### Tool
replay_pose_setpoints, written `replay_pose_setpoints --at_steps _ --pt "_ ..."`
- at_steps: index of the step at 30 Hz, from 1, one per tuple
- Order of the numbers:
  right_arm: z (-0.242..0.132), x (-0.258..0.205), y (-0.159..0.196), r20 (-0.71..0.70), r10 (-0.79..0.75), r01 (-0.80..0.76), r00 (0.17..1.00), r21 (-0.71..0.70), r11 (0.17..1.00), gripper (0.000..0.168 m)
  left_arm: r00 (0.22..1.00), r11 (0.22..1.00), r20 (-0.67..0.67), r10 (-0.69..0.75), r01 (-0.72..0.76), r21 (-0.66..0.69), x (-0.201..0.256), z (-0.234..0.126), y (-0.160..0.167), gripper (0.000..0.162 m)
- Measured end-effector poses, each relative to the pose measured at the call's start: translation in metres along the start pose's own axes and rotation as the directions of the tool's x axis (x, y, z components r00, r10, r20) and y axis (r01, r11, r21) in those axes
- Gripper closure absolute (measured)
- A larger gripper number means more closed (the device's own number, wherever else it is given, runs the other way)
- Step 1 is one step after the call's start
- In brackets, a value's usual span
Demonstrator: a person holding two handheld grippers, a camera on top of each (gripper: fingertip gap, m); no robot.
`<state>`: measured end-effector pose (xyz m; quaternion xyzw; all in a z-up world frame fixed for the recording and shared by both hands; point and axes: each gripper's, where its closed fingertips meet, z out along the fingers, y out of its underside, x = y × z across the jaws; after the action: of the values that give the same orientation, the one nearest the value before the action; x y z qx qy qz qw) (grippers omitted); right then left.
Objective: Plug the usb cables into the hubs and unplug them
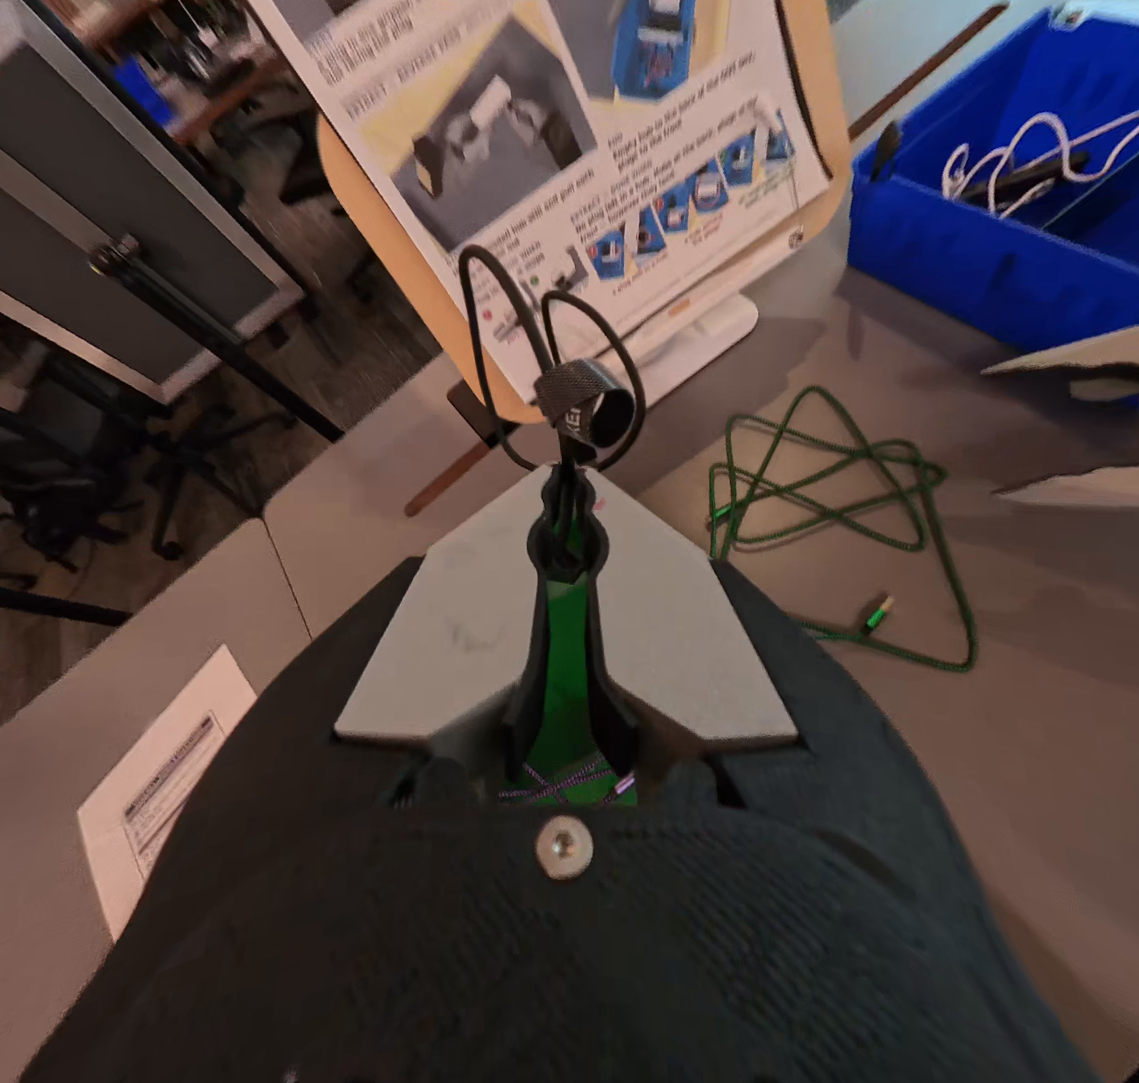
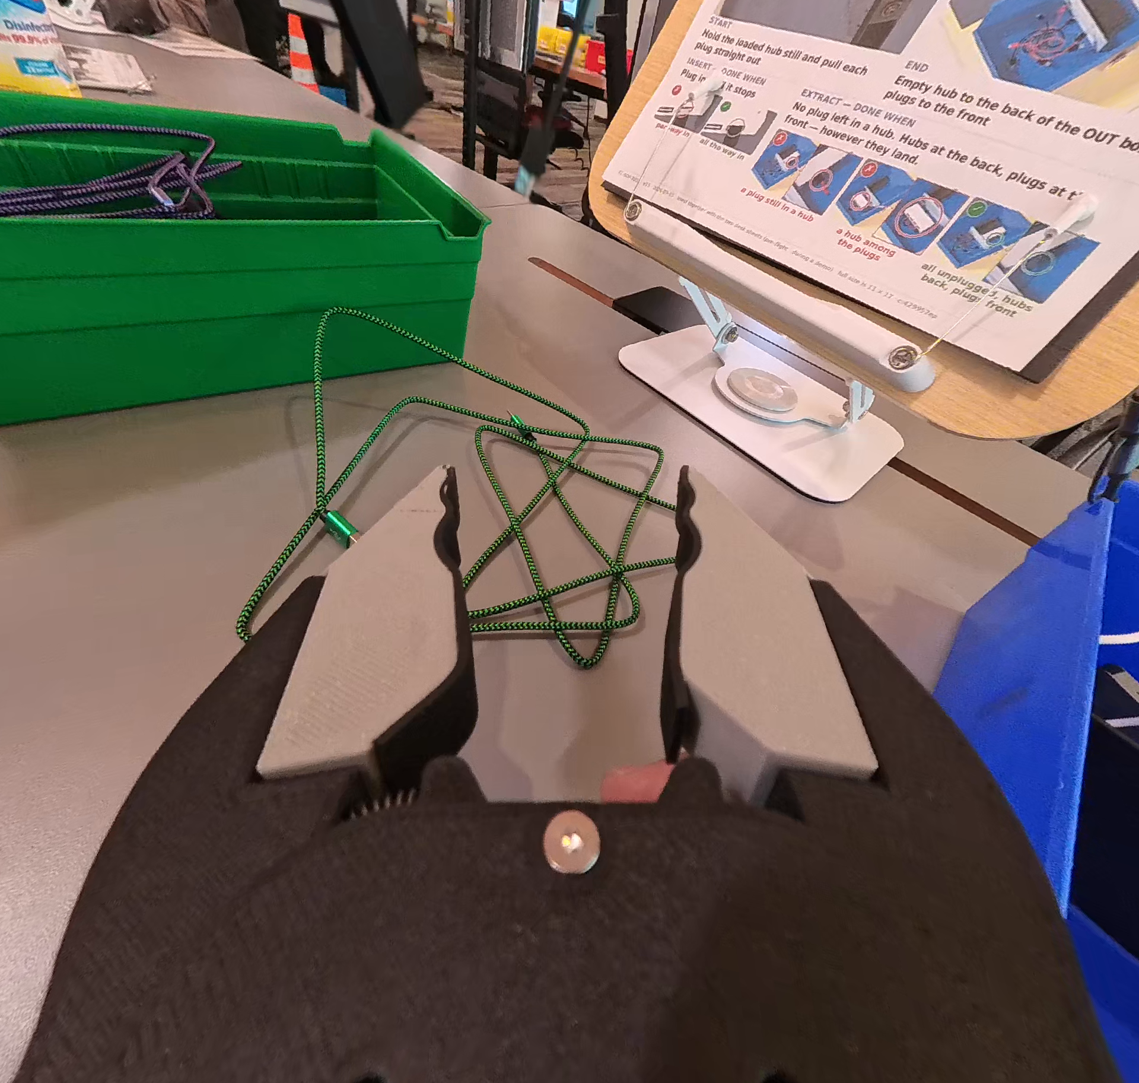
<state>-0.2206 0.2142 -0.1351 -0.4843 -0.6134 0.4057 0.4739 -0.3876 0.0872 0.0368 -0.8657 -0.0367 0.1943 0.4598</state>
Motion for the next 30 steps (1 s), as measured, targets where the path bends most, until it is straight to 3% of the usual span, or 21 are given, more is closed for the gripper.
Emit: replay_pose_setpoints --at_steps 5,9,14,18,24,27,30 --pt "0.000 0.001 0.000 -0.006 0.001 -0.001 1.000 0.002 1.000 0.099 0.998 0.983 -0.063 -0.004 0.015 0.181 0.026 -0.042 -0.058 0.162" --pt "-0.004 0.006 -0.005 -0.021 0.009 -0.008 1.000 0.027 1.000 0.099 0.987 0.977 -0.132 0.088 -0.060 0.202 0.074 -0.051 -0.072 0.161" --pt "-0.017 0.018 -0.024 -0.037 0.054 -0.049 0.998 0.128 0.991 0.097 0.963 0.964 -0.157 0.219 -0.189 0.186 0.140 -0.028 -0.053 0.162" --pt "-0.027 0.025 -0.036 -0.037 0.091 -0.082 0.995 0.199 0.977 0.096 0.949 0.955 -0.156 0.275 -0.250 0.159 0.173 0.008 -0.016 0.162" --pt "-0.038 0.021 -0.052 -0.019 0.069 -0.061 0.997 0.289 0.955 0.095 0.963 0.958 -0.218 0.157 -0.095 0.272 0.203 0.046 0.007 0.162" --pt "-0.048 0.019 -0.064 -0.031 0.038 -0.024 0.999 0.358 0.933 0.102 0.975 0.929 -0.196 0.105 -0.026 0.370 0.201 0.060 0.011 0.162" --pt "-0.046 0.018 -0.062 -0.040 0.031 -0.014 0.999 0.356 0.934 0.107 0.967 0.909 -0.255 -0.006 0.111 0.401 0.206 0.075 0.018 0.162"
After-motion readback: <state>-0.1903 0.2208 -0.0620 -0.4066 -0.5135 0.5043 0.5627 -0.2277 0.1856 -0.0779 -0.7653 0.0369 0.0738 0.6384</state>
